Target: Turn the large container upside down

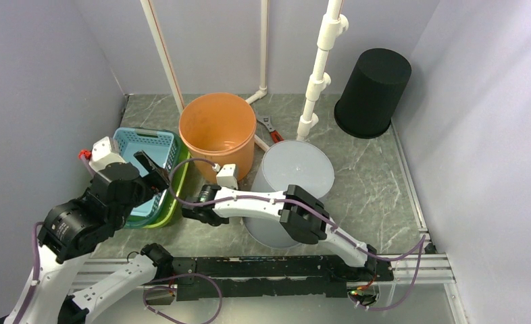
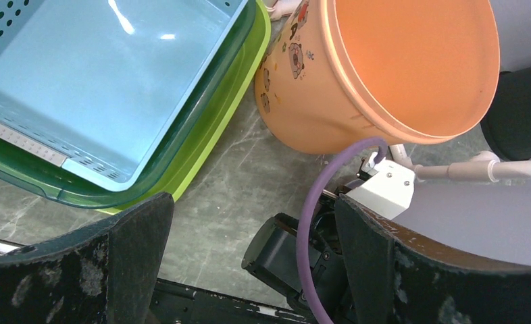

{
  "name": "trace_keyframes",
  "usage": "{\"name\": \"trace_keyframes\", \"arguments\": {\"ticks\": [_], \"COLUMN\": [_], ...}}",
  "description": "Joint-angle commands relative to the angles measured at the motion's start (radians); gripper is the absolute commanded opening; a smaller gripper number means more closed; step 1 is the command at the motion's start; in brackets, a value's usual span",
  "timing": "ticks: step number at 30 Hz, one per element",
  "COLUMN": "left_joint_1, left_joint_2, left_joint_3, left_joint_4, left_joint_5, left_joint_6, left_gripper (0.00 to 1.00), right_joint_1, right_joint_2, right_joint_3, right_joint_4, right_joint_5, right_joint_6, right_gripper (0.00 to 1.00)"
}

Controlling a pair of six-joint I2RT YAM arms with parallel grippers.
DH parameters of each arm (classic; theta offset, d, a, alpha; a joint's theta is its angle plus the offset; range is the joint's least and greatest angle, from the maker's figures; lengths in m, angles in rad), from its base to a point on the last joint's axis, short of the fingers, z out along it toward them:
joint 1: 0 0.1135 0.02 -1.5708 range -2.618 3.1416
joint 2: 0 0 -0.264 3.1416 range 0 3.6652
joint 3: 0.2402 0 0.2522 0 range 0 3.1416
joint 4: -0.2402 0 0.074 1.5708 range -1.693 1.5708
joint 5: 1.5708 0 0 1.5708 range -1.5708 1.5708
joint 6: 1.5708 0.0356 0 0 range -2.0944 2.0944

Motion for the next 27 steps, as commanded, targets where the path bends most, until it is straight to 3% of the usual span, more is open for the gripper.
{"name": "trace_keyframes", "arguments": {"ticks": [1,3,7,11,15,20,27], "left_joint_1": [-0.003,-0.003,-0.003,-0.003,-0.002,-0.003,-0.003], "left_joint_2": [-0.009,-0.013,-0.006,0.011,0.024,0.029,0.011], "left_joint_3": [0.023,0.015,0.01,0.014,0.03,0.044,0.07], "left_joint_4": [0.012,0.016,0.026,0.035,0.033,0.009,-0.011], "left_joint_5": [-0.023,-0.016,-0.005,-0.006,-0.009,-0.021,-0.07], "left_joint_6": [0.015,0.013,0.015,0.027,0.032,0.03,0.034], "left_gripper": [0.95,0.95,0.95,0.95,0.95,0.95,0.95], "right_joint_1": [0.01,0.01,0.01,0.021,0.025,0.041,0.094], "right_joint_2": [0.022,0.03,-0.005,-0.048,-0.097,-0.169,-0.305], "right_joint_3": [0.083,0.101,0.061,0.026,-0.029,-0.071,-0.154], "right_joint_4": [-0.063,-0.123,-0.09,-0.067,0.026,0.084,0.312], "right_joint_5": [0.058,0.06,0.05,0.051,0.041,0.034,-0.034], "right_joint_6": [0.034,0.077,0.046,0.04,-0.024,-0.101,-0.318], "right_gripper": [0.0,0.01,0.05,0.2,0.32,0.34,0.53]}}
